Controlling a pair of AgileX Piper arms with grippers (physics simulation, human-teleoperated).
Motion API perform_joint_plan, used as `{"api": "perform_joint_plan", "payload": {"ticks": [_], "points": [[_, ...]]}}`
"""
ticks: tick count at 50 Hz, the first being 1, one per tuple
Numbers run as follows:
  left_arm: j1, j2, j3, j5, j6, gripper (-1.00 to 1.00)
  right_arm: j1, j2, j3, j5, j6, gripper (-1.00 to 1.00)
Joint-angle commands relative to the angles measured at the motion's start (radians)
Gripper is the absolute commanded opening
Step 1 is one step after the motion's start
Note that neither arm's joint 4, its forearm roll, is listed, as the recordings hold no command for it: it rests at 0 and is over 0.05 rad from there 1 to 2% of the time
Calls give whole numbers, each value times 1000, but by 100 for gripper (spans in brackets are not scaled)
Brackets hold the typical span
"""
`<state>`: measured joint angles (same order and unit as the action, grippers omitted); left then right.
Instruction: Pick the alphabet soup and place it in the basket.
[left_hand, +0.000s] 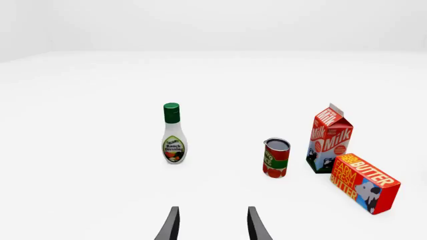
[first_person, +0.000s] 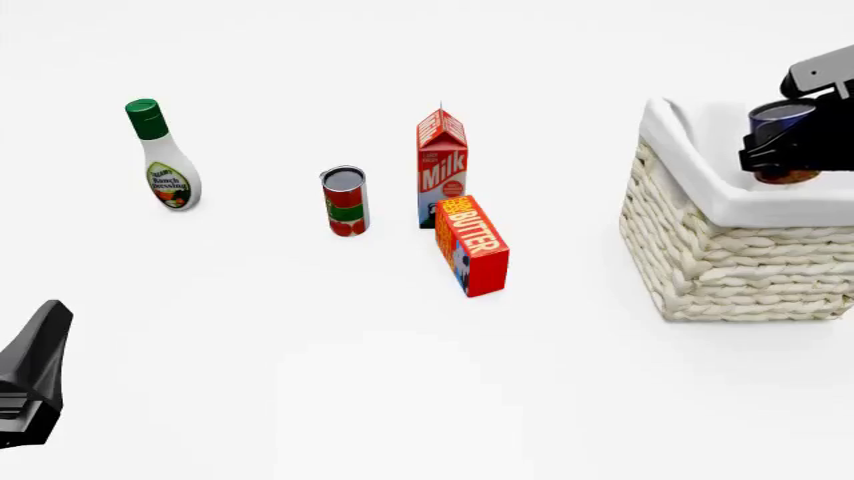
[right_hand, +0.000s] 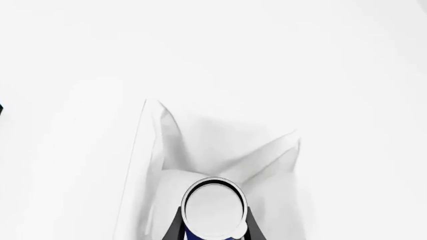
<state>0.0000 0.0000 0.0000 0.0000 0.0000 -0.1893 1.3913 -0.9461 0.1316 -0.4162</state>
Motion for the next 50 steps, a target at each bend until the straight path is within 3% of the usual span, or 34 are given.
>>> {"api": "perform_joint_plan", "payload": {"ticks": [1, 10, 11, 50], "points": [[0, 0, 0, 0, 0, 100, 0, 1, -7, -7, 22, -100], [0, 0, 0, 0, 0, 100, -7, 1, -15, -4, 23, -100], [0, 0, 0, 0, 0, 100, -9, 1, -15, -4, 24, 100], [0, 0, 0, 0, 0, 100, -6, -36, -25, 16, 41, 100]]}}
